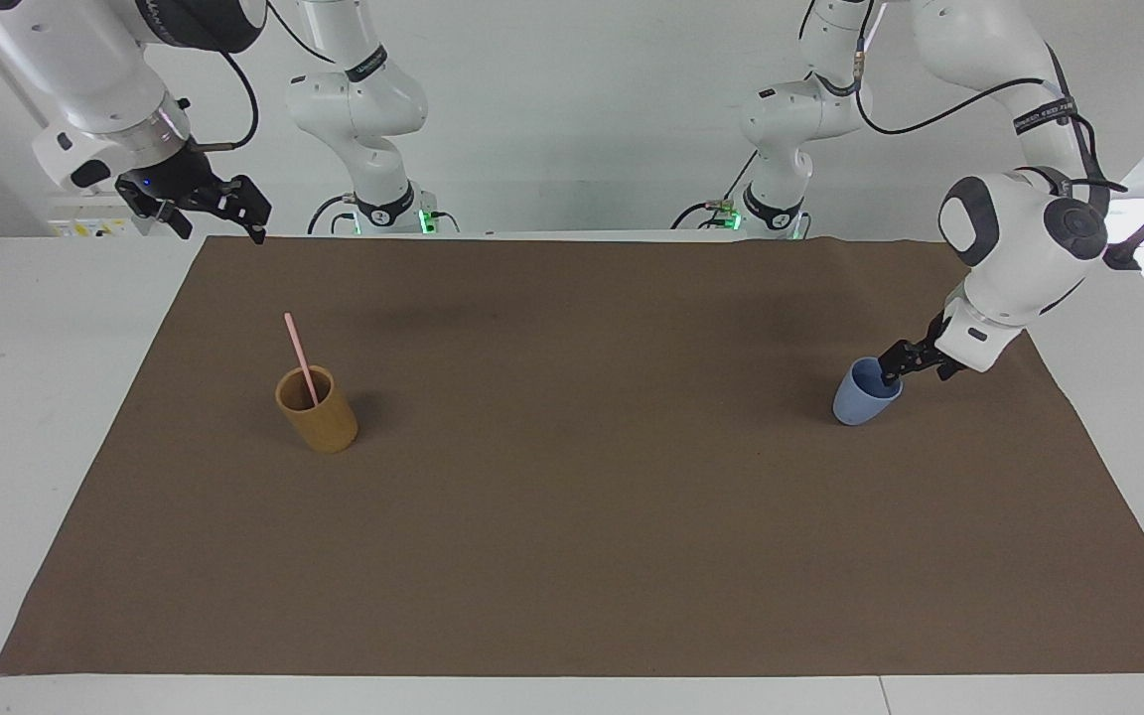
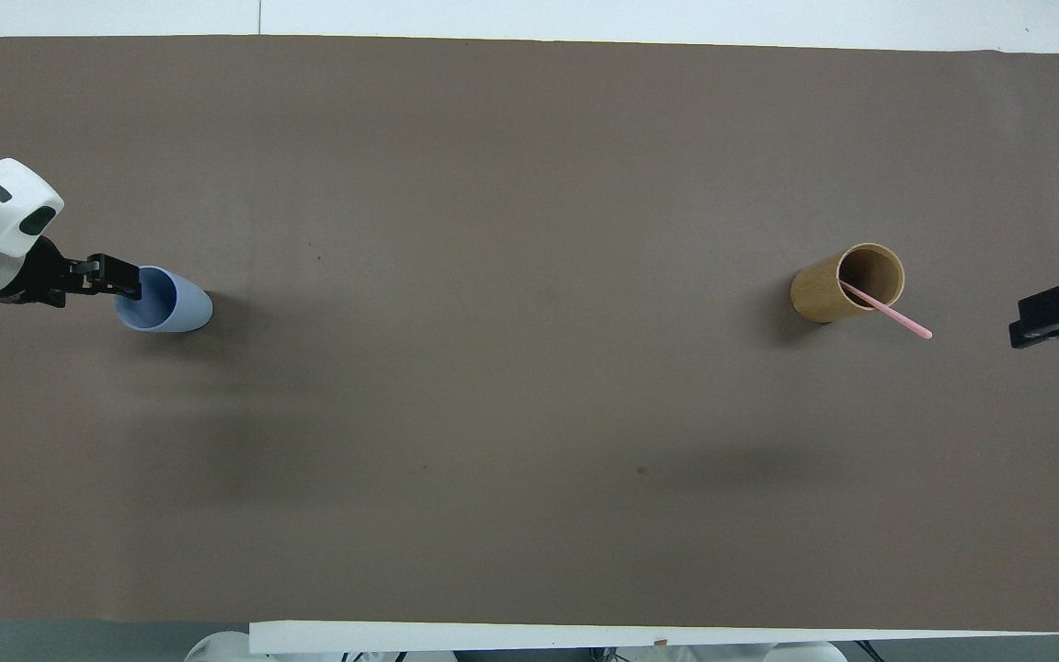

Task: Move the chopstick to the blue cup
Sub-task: 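Reach the left gripper to the blue cup and grasp its rim, then slide the blue cup toward the table center while the right gripper reaches the tube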

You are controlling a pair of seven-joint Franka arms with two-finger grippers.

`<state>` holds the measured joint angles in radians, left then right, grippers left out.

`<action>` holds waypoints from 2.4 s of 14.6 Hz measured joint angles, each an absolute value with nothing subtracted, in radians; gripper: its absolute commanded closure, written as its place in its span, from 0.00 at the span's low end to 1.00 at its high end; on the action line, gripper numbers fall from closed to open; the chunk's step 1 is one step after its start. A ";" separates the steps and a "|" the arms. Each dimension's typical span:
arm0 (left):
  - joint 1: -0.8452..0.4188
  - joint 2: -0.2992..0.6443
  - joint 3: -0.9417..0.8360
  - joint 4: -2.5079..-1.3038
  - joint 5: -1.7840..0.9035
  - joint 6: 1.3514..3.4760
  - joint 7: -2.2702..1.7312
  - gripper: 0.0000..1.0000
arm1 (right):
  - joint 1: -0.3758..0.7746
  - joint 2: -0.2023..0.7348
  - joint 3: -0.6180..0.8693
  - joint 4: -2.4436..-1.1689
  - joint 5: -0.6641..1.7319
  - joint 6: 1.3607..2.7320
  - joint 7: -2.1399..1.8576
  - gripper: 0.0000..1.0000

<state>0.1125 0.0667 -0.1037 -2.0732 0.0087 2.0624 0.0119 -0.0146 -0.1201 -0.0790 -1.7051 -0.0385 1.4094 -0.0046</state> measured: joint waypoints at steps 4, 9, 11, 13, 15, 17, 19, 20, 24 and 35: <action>0.112 0.061 -0.106 -2.085 0.009 2.064 0.012 0.27 | -0.015 -0.120 -0.079 -1.705 -0.038 1.409 -0.005 0.00; 0.110 0.061 -0.109 -2.126 0.009 2.090 0.012 1.00 | -0.015 -0.120 -0.079 -1.705 -0.038 1.409 -0.005 0.00; 0.110 0.061 -0.110 -2.127 0.009 2.091 0.012 1.00 | -0.015 -0.120 -0.079 -1.706 -0.038 1.409 -0.005 0.00; 0.107 0.055 -0.118 -2.123 0.006 2.080 0.013 1.00 | -0.015 -0.120 -0.079 -1.707 -0.038 1.409 -0.005 0.00; 0.068 0.047 -0.123 -2.121 0.003 2.028 0.014 1.00 | -0.015 -0.120 -0.079 -1.707 -0.038 1.409 -0.005 0.00; -0.017 0.035 -0.126 -2.089 -0.047 1.966 0.009 1.00 | -0.015 -0.120 -0.079 -1.708 -0.038 1.409 -0.005 0.00; -0.141 0.019 -0.130 -2.025 -0.093 1.916 -0.056 1.00 | -0.015 -0.120 -0.079 -1.709 -0.038 1.409 -0.005 0.00; -0.208 0.015 -0.132 -2.002 -0.100 1.914 -0.115 1.00 | -0.015 -0.120 -0.079 -1.709 -0.038 1.409 -0.005 0.00; -0.417 0.027 -0.136 -1.965 -0.107 1.977 -0.307 1.00 | -0.015 -0.120 -0.079 -1.710 -0.029 1.409 -0.005 0.00; -0.656 0.305 -0.133 -1.807 -0.111 2.083 -0.629 0.97 | 0.028 0.007 -0.075 -1.796 0.040 1.553 -0.069 0.00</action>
